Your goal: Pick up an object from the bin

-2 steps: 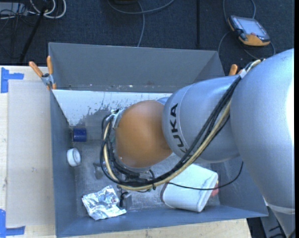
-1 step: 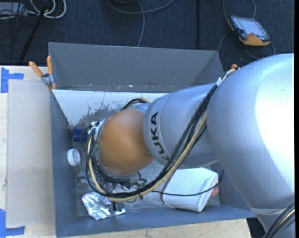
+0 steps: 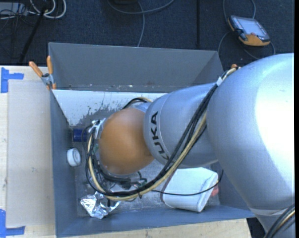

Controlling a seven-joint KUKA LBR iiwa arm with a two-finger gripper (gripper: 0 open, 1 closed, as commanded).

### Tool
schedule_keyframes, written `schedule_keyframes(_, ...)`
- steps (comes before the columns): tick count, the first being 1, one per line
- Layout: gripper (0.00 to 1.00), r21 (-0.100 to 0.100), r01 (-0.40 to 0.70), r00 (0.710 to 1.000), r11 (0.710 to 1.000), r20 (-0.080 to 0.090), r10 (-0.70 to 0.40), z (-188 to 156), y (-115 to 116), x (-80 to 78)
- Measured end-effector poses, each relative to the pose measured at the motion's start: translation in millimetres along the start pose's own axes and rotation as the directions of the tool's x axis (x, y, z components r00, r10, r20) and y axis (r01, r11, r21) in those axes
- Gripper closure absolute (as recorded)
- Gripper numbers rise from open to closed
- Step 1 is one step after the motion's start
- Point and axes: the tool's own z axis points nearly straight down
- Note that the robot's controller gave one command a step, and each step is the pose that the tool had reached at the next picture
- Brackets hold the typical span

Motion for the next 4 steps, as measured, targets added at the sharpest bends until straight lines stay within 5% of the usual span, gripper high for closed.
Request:
schedule_keyframes(1, 1.00, 0.005, -0.015, 1.000, 1.000, 0.011, 0.015, -79.9, -17.7, -30.7)
schedule_keyframes(2, 1.00, 0.004, -0.002, 1.000, 1.000, 0.009, 0.002, -138.3, -22.7, -29.0)
schedule_keyframes(3, 0.00, 0.001, -0.004, 1.000, 1.000, 0.003, 0.004, -134.8, -22.4, -27.6)
schedule_keyframes(4, 0.00, -0.005, 0.471, 0.882, 0.882, -0.003, -0.471, -46.5, 6.8, 30.7)
